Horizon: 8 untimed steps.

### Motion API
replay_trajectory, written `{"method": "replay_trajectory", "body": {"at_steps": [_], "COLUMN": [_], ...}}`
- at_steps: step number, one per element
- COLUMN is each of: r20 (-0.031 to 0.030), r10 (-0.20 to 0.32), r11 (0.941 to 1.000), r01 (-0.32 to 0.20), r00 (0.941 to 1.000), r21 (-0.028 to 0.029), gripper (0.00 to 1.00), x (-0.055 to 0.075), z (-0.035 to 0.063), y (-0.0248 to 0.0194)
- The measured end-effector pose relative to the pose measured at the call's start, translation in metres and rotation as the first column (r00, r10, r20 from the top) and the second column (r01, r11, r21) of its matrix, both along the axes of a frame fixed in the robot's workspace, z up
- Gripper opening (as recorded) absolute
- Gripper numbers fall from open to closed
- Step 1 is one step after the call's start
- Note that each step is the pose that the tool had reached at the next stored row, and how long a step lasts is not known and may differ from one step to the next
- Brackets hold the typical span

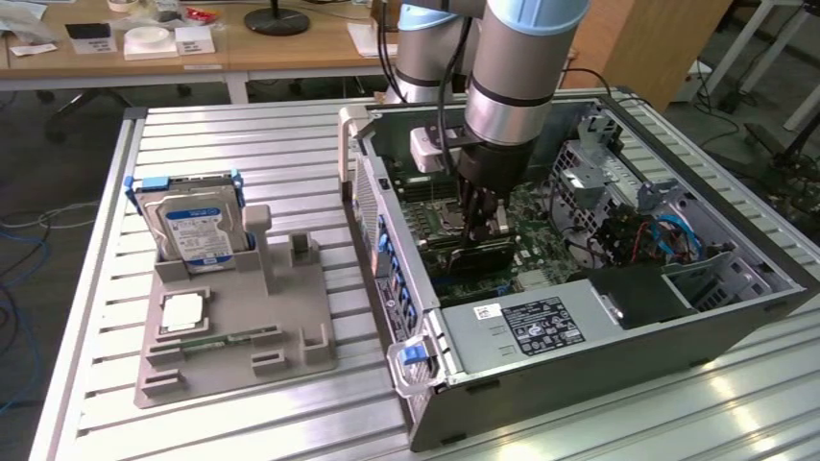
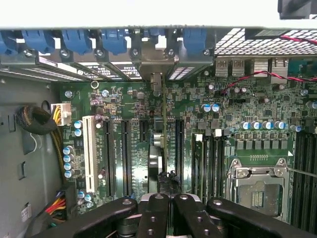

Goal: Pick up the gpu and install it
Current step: 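Press down on the gpu until it lock into place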

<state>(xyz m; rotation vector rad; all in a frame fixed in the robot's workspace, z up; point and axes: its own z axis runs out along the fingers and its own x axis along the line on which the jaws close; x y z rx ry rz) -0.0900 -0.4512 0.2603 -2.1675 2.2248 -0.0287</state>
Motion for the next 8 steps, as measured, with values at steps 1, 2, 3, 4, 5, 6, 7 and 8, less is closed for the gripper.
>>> {"method": "replay_trajectory", "body": {"at_steps": [1,2,3,4,5,6,7,8], "r20": [-0.0002,-0.0002,-0.0001,0.0000,0.0000,0.0001,0.0001,0.0001], "r10": [0.000,0.000,0.000,0.000,0.000,0.000,0.000,0.000], "r11": [1.0000,1.0000,1.0000,1.0000,1.0000,1.0000,1.0000,1.0000], "r01": [0.000,0.000,0.000,0.000,0.000,0.000,0.000,0.000], "r00": [1.0000,1.0000,1.0000,1.0000,1.0000,1.0000,1.0000,1.0000], "r21": [0.0000,0.0001,0.0003,0.0004,0.0005,0.0007,0.0006,0.0006], "gripper": [0.10,0.10,0.10,0.10,0.10,0.10,0.10,0.10], "x": [0.0000,0.0000,0.0000,0.0000,0.0000,0.0000,0.0000,0.0000], "z": [0.0000,-0.0001,-0.0002,-0.0003,-0.0003,-0.0003,-0.0003,-0.0003], "y": [0.0000,0.0000,0.0000,0.0000,0.0000,0.0000,0.0000,0.0000]}}
